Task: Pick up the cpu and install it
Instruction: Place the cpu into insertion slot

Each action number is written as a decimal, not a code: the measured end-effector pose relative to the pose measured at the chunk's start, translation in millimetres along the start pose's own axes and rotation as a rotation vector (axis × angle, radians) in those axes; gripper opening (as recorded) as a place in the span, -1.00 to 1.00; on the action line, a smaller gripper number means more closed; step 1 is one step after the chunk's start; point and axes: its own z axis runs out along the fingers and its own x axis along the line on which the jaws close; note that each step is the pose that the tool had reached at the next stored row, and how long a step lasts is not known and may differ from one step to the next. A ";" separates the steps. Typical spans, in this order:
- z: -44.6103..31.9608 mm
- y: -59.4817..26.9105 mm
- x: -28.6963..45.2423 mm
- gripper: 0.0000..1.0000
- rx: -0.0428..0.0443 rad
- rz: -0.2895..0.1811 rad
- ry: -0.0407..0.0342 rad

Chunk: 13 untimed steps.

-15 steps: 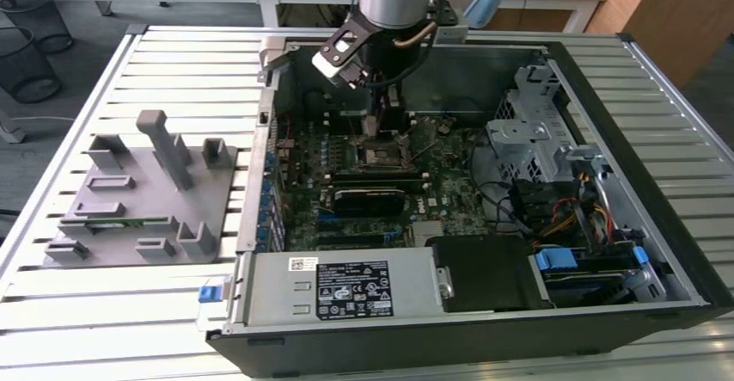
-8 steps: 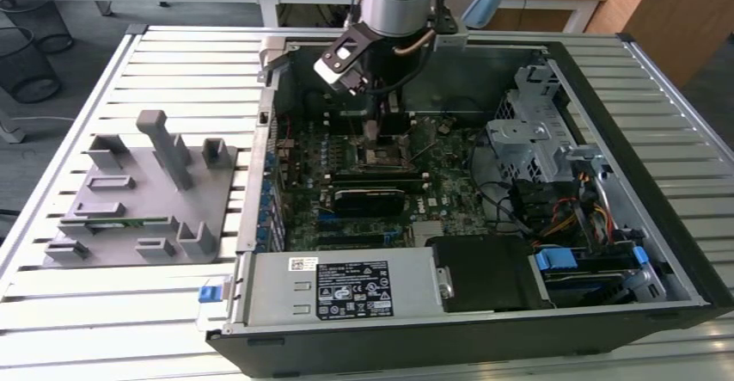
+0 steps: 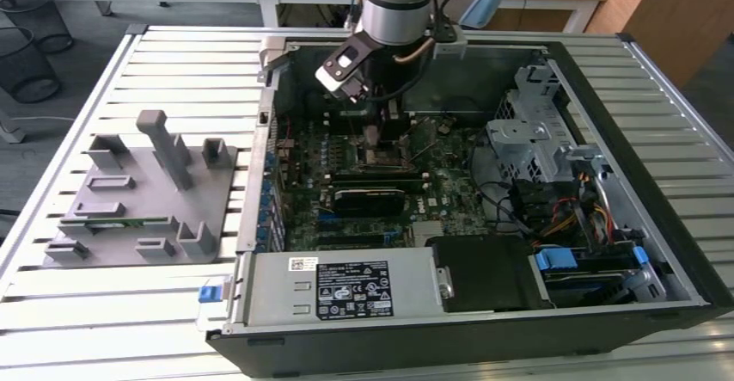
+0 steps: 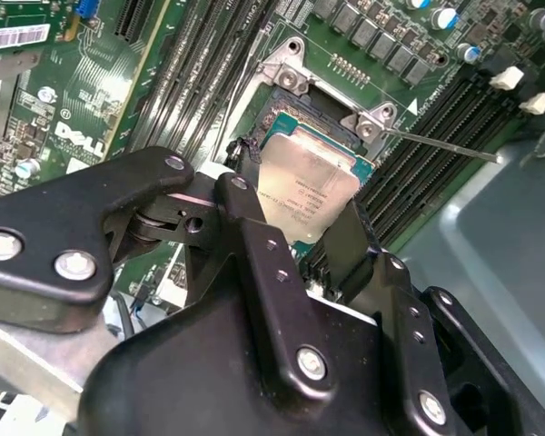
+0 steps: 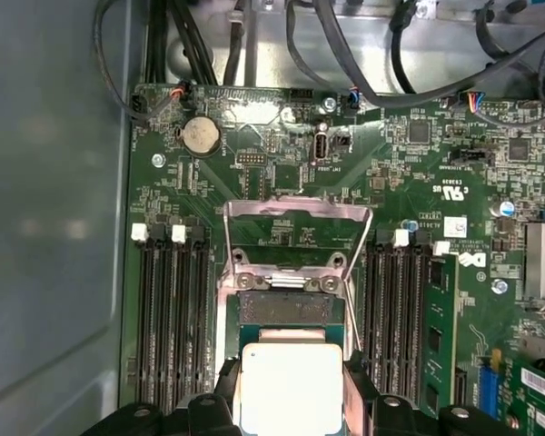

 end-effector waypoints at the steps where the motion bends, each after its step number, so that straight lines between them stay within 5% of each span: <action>1: 1.5 0.1 0.2 0.06 0.0000 0.000 0.0000; 13: 15.6 0.3 0.7 0.06 0.0000 0.000 0.0000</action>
